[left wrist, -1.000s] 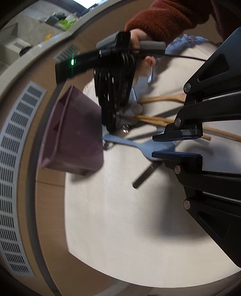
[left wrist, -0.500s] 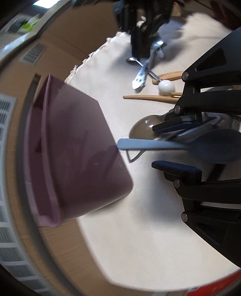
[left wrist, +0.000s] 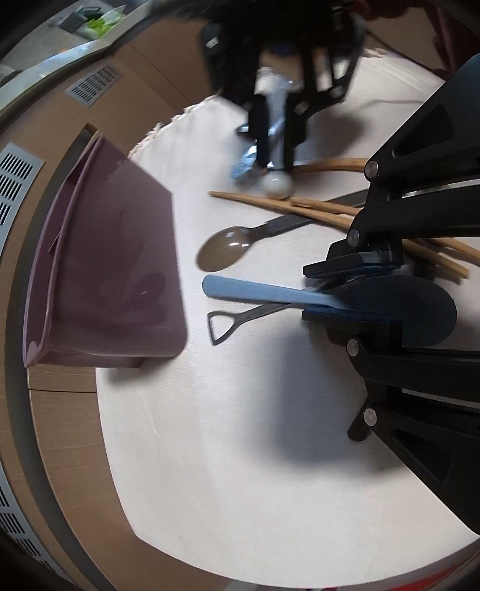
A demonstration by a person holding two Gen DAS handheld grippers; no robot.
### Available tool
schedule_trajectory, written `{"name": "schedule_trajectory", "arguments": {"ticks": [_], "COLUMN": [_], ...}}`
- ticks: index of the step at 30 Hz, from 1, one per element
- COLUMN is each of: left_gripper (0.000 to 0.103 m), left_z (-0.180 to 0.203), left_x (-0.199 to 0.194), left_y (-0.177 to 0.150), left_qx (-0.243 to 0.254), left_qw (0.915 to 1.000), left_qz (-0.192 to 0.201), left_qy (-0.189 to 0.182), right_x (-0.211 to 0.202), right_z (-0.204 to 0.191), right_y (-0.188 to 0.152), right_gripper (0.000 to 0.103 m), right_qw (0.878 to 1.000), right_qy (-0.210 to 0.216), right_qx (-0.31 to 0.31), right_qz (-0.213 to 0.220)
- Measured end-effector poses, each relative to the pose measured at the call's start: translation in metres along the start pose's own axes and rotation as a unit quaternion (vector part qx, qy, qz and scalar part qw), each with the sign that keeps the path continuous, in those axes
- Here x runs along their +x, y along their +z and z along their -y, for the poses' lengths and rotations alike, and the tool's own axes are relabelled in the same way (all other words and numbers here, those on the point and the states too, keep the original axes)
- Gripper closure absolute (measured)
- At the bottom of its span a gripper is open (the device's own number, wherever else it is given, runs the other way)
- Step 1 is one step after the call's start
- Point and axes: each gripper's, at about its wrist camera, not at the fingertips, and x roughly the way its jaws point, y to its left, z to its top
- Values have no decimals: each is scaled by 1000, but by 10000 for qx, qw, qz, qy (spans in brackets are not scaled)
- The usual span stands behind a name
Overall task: Organize utensils
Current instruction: 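Grasp the blue plastic spoon with the left gripper while the right gripper grasps the white ball, then lift the blue spoon and white ball and drop both into the maroon caddy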
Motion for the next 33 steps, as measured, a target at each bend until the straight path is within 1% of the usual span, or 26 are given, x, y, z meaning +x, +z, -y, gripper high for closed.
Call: {"name": "schedule_trajectory", "arguments": {"ticks": [1, 2, 3, 5, 7, 9, 12, 14, 15, 17, 18, 20, 22, 23, 24, 25, 26, 27, 29, 31, 33], "left_gripper": [86, 86, 86, 85, 85, 85, 85, 85, 85, 85, 85, 85, 89, 93, 94, 94, 94, 94, 94, 94, 94], "left_z": [1, 1, 1, -1, -2, -1, -1, 3, 5, 7, 8, 12, 13, 10, 8, 5, 4, 4, 6, 14, 21], "left_x": [-1, -2, -2, -2, 0, 2, 1, 3, 4, 6, 7, 11, 14, 14, 11, 6, -3, -13, -31, -52, -74], "left_y": [-3, -4, -4, -3, -1, 0, 1, 3, 5, 9, 12, 18, 24, 27, 29, 28, 28, 26, 21, 18, 17], "left_qx": [19, 42, 62, 39, -15, -48, -27, 36, 69, 132, 190, 369, 407, 301, 173, 67, -47, -131, -189, -198, -195], "left_qw": [10000, 10000, 10000, 10000, 9999, 9999, 9999, 9999, 9999, 9998, 9996, 9990, 9990, 9994, 9998, 10000, 9996, 9988, 9967, 9935, 9889], "left_qz": [-7, -9, -15, -52, -67, -73, -97, -112, -116, -129, -141, -141, -115, -92, -42, 72, 234, 406, 699, 1054, 1410], "left_qy": [10, 16, 18, -35, -106, -146, -87, -2, 41, 106, 146, 205, 159, 137, 95, -1, -135, -232, -361, -392, -421], "right_x": [5, 7, 10, 22, 27, 31, 36, 35, 30, 11, 5, -19, -34, -45, -51, -48, -55, -61, -73, -84, -106], "right_z": [1, 0, 1, 6, 8, 15, 32, 40, 43, 52, 54, 59, 62, 63, 65, 62, 54, 55, 53, 54, 67], "right_y": [2, 3, 5, 12, 19, 23, 25, 21, 17, 6, 2, -11, -13, -16, -17, -8, -14, -16, -26, -22, -26], "right_gripper": [90, 87, 83, 82, 82, 82, 83, 83, 83, 83, 83, 83, 83, 83, 83, 83, 83, 83, 83, 83, 83], "right_qw": [10000, 9999, 9999, 9992, 9990, 9983, 9937, 9907, 9881, 9784, 9752, 9646, 9590, 9547, 9511, 9468, 9430, 9374, 9310, 9268, 9216], "right_qy": [51, 65, 99, 311, 430, 557, 777, 674, 652, 711, 723, 700, 577, 491, 458, 431, 439, 489, 566, 594, 649], "right_qx": [-58, -102, -138, -145, -88, 103, 798, 1178, 1390, 1935, 2081, 2493, 2690, 2826, 2931, 3052, 3148, 3279, 3398, 3464, 3533], "right_qz": [-56, 11, -13, -181, -104, -97, -112, -124, -62, 161, 236, 503, 673, 787, 864, 926, 981, 1071, 1207, 1325, 1472]}}
